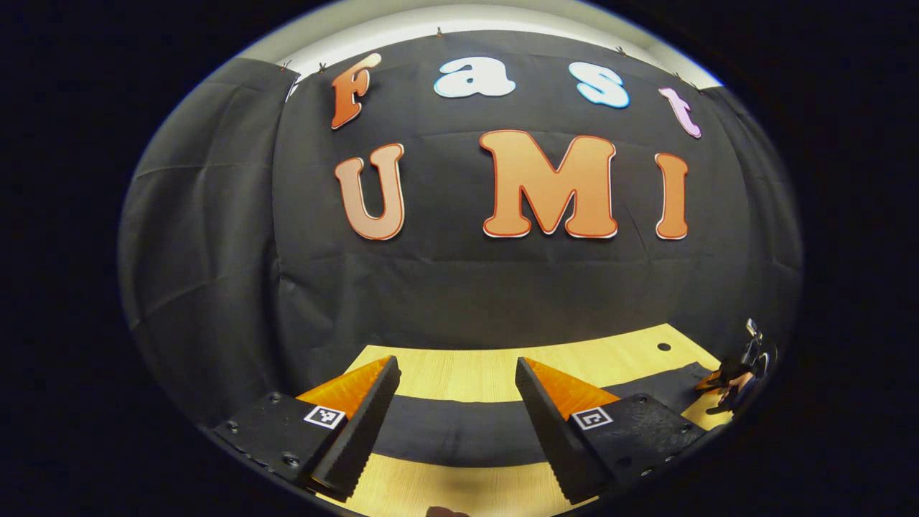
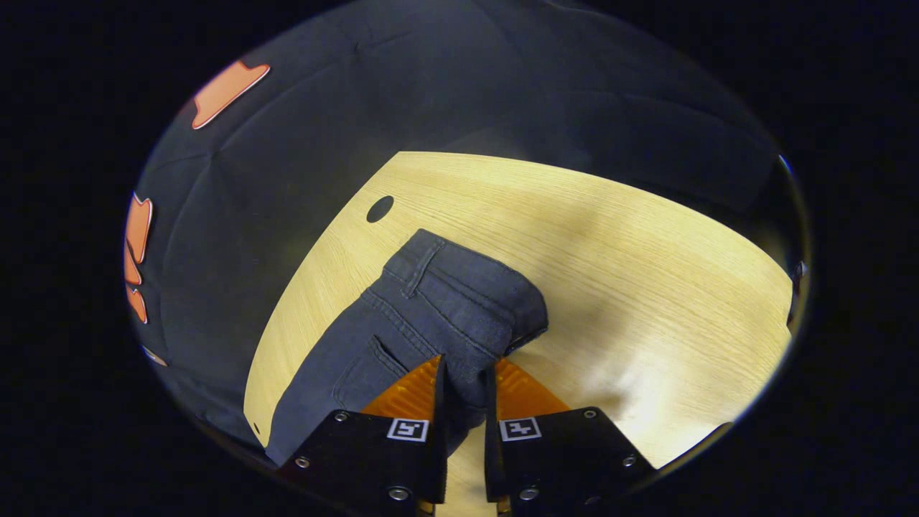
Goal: Grasp the waist and the cuffs of the jeans and fold them to make the two legs overlap; first hold the waist and fold one-third of the jeans toward the cuffs, then hold the cuffs and fold the remaining one-third in the same direction to finish folding.
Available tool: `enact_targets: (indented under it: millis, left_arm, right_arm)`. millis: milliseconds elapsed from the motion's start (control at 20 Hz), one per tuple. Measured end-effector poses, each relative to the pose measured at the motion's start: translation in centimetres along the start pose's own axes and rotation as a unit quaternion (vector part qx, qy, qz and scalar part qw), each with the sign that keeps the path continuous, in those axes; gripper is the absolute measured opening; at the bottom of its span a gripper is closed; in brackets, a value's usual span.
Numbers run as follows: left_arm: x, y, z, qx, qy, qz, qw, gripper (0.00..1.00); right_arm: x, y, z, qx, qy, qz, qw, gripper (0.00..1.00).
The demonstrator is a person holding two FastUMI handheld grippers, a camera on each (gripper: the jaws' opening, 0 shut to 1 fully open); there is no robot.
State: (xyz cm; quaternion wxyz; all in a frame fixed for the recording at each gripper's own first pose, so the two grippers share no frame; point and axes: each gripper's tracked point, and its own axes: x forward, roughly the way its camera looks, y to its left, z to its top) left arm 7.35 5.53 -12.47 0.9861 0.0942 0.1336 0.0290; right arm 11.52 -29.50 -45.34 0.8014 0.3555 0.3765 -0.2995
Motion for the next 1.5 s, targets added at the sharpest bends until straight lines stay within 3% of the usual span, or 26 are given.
enact_targets:
  millis: [250,550,900,1500]
  left_arm:
    - [0.6,-0.6,0.4,-0.002,-0.009,-0.012,1.0,0.98]
    - [0.5,0.7,1.2,-0.008,-0.033,-0.034,0.999,0.98]
    - [-1.0,5.0,2.9,-0.021,-0.086,-0.014,0.996,0.98]
    - [-1.9,12.9,0.6,-0.057,-0.086,0.023,0.994,0.98]
  right_arm:
    - [-1.1,1.1,0.8,0.008,-0.013,0.007,1.0,0.21]
    - [-4.7,2.6,2.0,-0.046,-0.074,0.02,0.996,0.21]
    - [-7.8,5.7,2.6,-0.111,-0.121,0.036,0.986,0.22]
    - [-12.8,10.7,-0.6,-0.225,-0.15,0.088,0.959,0.21]
